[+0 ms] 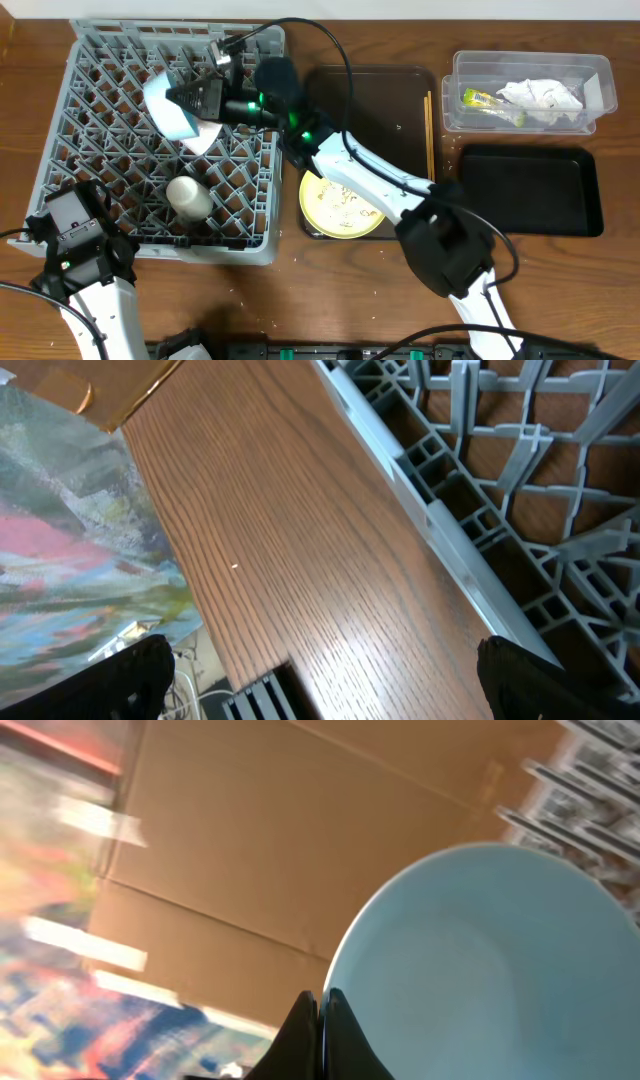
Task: Sort waste into correct bins and load items into the dishwasher
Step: 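Carry the light-blue bowl left and insert it into the rack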
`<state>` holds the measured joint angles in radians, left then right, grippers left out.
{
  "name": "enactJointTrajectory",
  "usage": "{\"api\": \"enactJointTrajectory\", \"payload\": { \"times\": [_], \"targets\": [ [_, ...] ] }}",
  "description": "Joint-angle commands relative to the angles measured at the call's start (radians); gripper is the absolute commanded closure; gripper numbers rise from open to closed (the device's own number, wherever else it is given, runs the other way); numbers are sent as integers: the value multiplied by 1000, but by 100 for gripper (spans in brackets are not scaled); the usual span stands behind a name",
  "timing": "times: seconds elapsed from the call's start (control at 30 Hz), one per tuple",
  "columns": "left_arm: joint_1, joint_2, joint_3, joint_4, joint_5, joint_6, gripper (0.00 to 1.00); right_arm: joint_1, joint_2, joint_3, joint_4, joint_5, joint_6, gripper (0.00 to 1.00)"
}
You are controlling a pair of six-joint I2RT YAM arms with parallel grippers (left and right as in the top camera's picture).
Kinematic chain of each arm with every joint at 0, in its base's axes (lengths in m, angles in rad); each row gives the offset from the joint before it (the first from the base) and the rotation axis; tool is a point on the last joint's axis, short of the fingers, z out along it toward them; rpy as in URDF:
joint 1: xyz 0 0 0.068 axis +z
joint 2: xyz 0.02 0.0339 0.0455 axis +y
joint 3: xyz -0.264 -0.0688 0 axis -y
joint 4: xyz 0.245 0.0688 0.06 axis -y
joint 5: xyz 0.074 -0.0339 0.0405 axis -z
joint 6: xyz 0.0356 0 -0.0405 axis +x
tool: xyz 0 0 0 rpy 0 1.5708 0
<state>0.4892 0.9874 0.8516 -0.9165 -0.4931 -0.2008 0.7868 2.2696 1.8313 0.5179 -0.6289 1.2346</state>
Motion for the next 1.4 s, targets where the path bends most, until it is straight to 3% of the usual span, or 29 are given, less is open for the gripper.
{"api": "enactJointTrajectory", "payload": {
  "times": [0.0, 0.47, 0.83, 1.23, 1.37],
  "targets": [
    [5, -2, 18, -3, -16, 13, 2, -37, 19, 6, 63, 30, 103, 99],
    [5, -2, 18, -3, -16, 13, 2, -162, 89, 6, -5, 143, 124, 99],
    [5, -2, 18, -3, -16, 13, 2, -175, 223, 6, 220, 140, 340, 99],
    [5, -2, 18, -3, -16, 13, 2, -233, 225, 6, 163, 62, 203, 99],
    [5, -2, 18, -3, -16, 13, 2, -248, 195, 6, 54, 34, 114, 89]
  ]
}}
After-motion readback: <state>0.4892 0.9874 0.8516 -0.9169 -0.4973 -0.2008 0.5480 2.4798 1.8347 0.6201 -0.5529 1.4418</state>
